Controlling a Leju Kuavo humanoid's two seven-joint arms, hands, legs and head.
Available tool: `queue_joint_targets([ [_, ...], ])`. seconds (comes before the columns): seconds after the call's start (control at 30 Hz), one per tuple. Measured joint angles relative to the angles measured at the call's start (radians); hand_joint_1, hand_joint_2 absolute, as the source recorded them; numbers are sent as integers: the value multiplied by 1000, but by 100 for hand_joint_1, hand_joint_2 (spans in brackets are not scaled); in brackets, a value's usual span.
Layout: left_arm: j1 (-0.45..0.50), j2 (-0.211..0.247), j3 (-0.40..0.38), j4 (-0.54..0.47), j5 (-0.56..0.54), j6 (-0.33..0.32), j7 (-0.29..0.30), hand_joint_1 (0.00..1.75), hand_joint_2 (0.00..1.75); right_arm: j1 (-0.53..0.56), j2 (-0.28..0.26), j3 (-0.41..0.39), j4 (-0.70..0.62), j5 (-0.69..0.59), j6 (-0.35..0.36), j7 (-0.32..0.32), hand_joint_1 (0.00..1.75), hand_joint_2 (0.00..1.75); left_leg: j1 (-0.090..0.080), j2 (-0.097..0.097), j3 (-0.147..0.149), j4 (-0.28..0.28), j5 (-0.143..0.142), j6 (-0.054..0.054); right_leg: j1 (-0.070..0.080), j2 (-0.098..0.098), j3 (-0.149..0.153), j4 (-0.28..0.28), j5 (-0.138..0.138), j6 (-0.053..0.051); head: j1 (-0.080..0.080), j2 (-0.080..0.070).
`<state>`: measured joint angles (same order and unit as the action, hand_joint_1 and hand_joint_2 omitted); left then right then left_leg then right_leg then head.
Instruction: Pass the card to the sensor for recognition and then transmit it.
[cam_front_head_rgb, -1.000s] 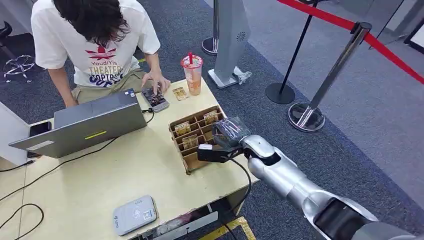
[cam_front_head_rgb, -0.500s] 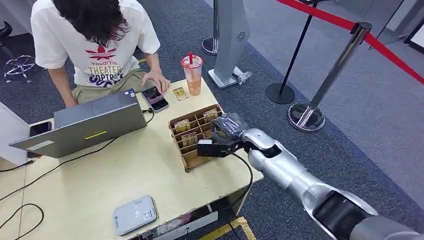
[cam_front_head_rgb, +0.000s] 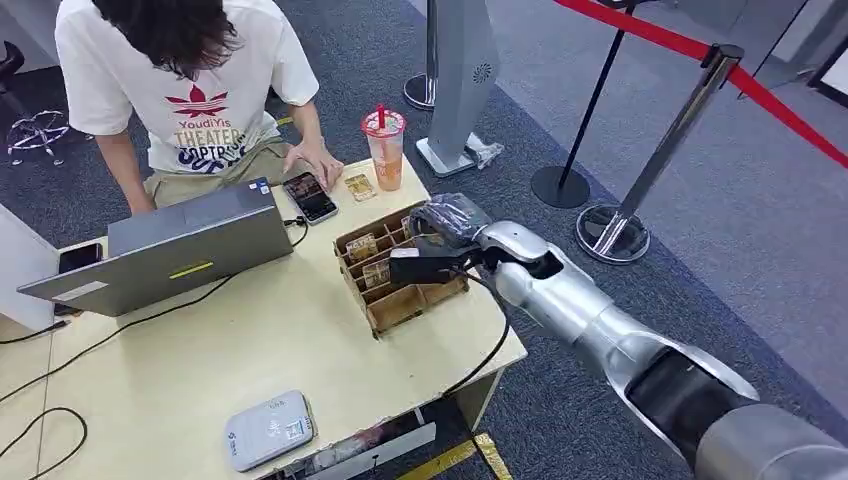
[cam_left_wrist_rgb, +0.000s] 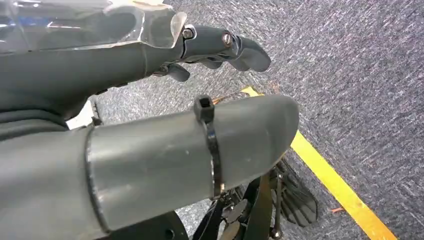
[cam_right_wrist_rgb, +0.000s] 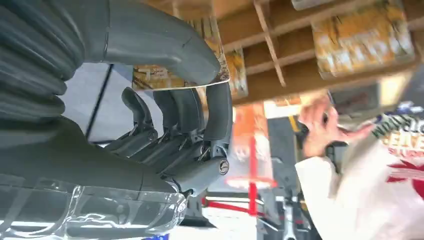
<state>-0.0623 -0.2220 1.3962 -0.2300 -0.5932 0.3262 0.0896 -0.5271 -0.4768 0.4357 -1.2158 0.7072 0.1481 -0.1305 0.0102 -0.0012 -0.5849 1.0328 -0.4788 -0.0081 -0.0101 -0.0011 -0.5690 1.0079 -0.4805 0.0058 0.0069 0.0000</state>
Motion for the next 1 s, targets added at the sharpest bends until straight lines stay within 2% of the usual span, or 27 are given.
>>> queue_joint_targets([
  [0.3,0,0,0,0,1,0,-1,0,0,-164,-21,72,43,-112,53,-28,147,175,0,0,0,0,1,0,0,0,0,0,0,0,0,0],
  [0.47,-1,0,0,0,1,0,-2,0,0,-178,-24,77,46,-123,58,-31,147,175,0,0,0,0,1,0,0,0,0,0,0,0,0,0],
  [0.57,0,0,0,0,-1,-1,-8,0,0,-252,-35,98,59,-153,80,-38,145,175,0,0,0,0,1,0,0,0,0,0,0,0,0,0],
  [0.7,-2,0,0,0,-5,0,-8,0,0,-288,-34,111,61,-162,77,-41,152,175,0,-1,-1,0,1,0,0,-1,0,0,0,0,0,0],
  [0.73,-2,0,0,0,-6,0,-10,0,0,-298,-31,114,62,-171,74,-42,152,175,0,-1,-1,0,1,0,0,-1,0,0,0,0,0,0],
  [0.77,-2,0,0,0,-9,0,-11,0,0,-310,-26,117,64,-176,71,-45,161,175,0,-1,-1,0,1,0,0,0,0,0,0,0,0,0],
  [1.0,-10,1,-2,0,-29,-3,-14,0,0,-387,44,136,97,-191,44,-46,159,175,0,-1,0,0,1,0,0,0,0,1,0,0,0,0],
])
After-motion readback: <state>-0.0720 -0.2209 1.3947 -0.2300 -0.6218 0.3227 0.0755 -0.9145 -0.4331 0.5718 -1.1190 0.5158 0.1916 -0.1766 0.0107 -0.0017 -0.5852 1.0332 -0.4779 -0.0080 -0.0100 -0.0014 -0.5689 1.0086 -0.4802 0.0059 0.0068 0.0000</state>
